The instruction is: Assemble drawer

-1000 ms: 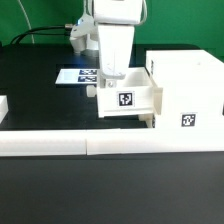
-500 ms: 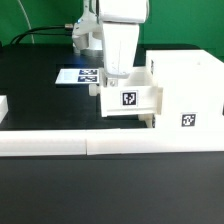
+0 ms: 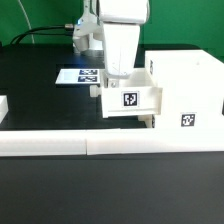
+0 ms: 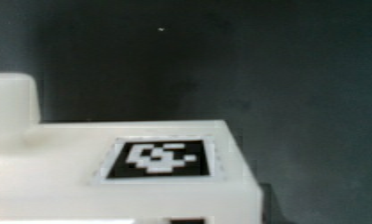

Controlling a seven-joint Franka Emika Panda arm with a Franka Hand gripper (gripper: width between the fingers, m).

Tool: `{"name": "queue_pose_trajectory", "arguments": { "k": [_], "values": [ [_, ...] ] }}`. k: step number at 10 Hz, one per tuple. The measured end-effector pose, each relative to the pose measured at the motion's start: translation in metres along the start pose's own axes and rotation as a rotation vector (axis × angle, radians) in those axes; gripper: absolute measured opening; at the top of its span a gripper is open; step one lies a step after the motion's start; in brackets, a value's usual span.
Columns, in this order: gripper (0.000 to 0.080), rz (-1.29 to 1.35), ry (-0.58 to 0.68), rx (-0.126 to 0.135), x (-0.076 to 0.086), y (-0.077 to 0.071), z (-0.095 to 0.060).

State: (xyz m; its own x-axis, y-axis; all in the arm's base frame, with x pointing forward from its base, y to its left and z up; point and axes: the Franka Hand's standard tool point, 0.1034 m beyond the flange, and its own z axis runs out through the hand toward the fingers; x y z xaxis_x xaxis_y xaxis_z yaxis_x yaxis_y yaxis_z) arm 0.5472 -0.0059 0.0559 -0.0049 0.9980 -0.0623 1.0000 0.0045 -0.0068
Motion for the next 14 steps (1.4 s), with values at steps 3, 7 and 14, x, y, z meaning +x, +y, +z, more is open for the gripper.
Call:
{"name": "queue_pose_trajectory", "arguments": {
  "k": [3,7,14],
  "values": [
    [0.0044,-0.014,-0.007,0.012,0.0008,0.0072,-0.0008],
    [0.0044,-0.041,-0.022,0.007,-0.0010,0.0099,-0.0010],
    [0.0044,-0.029,-0.018,0.005,0.0027,0.0052,0.0007]
  ]
}}
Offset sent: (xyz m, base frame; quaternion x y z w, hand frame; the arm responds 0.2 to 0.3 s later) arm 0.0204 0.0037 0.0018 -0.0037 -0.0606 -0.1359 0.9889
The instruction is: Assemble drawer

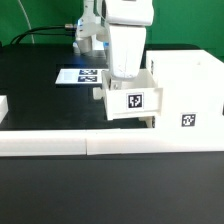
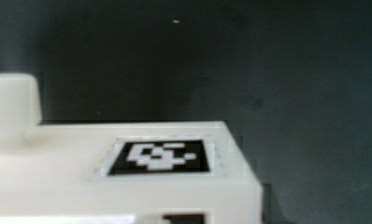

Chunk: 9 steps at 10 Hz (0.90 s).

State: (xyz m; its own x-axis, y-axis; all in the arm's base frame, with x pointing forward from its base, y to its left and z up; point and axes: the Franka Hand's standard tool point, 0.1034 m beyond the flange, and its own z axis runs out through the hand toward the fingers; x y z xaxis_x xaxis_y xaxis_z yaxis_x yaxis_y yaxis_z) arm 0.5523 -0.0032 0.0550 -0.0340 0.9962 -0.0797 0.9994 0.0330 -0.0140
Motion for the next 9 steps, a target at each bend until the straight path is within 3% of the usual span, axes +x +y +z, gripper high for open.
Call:
{"name": "queue_pose_trajectory", "arguments": {
  "k": [5,9],
  "values": [
    [0.0044,0.037,0.007,-0.005,0.013,0.000,-0.001],
    [0.0044,0.060,0.007,-0.004,0.014,-0.001,0.000]
  ]
}}
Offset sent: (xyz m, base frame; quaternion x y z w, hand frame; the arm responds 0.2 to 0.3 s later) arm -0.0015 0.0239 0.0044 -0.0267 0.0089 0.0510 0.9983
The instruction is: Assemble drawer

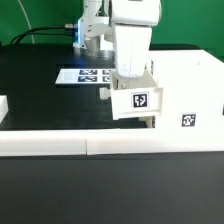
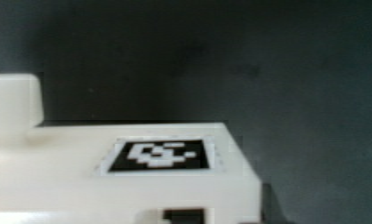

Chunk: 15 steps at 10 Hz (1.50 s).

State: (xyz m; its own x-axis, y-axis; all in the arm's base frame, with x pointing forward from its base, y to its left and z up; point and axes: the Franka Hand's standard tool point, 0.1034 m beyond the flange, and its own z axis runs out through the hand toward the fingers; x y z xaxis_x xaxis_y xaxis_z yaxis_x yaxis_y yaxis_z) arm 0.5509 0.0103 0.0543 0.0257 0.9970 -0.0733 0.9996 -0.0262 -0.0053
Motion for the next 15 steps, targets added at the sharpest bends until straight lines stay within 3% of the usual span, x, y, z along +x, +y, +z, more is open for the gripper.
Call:
{"name": "queue_pose_trajectory", "arguments": {
  "k": [4,12,13,14,15],
  "values": [
    [0.0044,-0.051,-0.005,-0.011,-0.0016,0.0011,0.0001],
    [0.0075,-0.013,-0.007,-0.002,0.0006,0.0000,-0.0012],
    [0.0271,-0.015,-0.006,-0.001,0.0019,-0.0001,-0.0014],
    [0.0271,-0.018,-0.008,0.005,0.0036,-0.0001,-0.0026],
    [0.0483,-0.021,-0.008,0.008,0.0056,0.0007,-0.0044]
  ]
}}
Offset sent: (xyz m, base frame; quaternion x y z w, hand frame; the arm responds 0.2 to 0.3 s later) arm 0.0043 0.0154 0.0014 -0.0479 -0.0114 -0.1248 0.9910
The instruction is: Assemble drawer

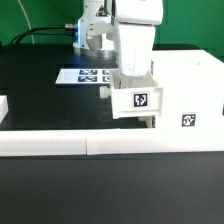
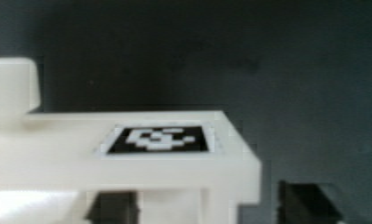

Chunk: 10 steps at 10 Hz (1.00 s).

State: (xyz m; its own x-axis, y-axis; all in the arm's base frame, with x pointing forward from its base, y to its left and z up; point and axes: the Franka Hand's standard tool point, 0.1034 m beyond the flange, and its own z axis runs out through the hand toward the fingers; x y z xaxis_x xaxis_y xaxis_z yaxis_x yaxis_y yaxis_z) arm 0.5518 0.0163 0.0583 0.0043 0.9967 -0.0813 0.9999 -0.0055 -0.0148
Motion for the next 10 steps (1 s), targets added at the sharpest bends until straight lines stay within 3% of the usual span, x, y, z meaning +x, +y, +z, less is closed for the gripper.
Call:
{"name": "queue_pose_trajectory", "arguments": {
  "k": [1,2,6,9,10],
  "values": [
    [0.0483,-0.001,-0.001,-0.001,0.001,0.001,-0.002],
    [0.0611,-0.001,-0.004,0.000,-0.001,0.001,-0.007],
    [0.0648,-0.007,-0.028,-0.014,-0.025,0.004,-0.036],
    [0.0648,-0.062,-0.029,-0.029,-0.063,-0.009,-0.034],
    [0.0648,-0.057,-0.028,-0.024,-0.065,-0.009,-0.033]
  ]
}}
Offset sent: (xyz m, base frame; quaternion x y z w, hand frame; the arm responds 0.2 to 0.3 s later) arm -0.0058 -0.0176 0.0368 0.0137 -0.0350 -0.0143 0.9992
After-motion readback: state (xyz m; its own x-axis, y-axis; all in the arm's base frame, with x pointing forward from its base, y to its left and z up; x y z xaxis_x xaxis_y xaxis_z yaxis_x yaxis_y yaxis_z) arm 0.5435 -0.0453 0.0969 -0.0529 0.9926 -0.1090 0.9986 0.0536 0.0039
